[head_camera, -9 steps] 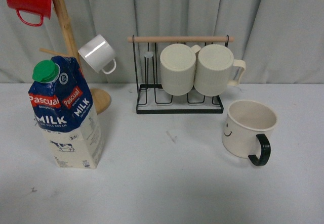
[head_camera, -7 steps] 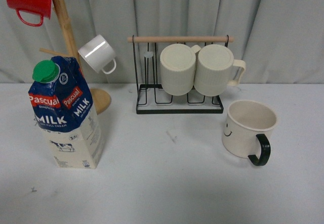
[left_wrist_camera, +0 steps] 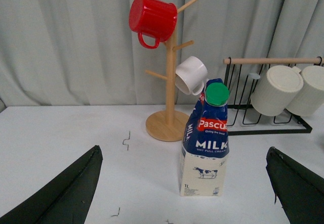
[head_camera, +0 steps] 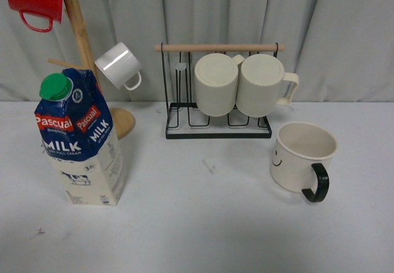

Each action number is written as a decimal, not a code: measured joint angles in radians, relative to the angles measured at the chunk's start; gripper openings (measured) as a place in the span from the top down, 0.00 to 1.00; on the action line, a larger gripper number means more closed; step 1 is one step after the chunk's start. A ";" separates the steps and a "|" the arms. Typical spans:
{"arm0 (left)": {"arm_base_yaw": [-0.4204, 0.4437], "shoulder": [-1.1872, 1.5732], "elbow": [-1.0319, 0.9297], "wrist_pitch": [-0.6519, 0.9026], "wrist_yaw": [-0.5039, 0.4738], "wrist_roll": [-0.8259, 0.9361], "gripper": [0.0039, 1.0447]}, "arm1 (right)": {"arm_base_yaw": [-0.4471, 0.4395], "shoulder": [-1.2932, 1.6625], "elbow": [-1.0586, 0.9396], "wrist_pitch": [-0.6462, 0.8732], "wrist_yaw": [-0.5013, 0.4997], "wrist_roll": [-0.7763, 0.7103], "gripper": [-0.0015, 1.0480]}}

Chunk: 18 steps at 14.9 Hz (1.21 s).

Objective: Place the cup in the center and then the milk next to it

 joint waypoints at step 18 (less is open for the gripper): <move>0.000 0.000 0.000 0.000 0.000 0.000 0.06 | 0.048 1.701 0.706 0.438 0.010 0.272 0.06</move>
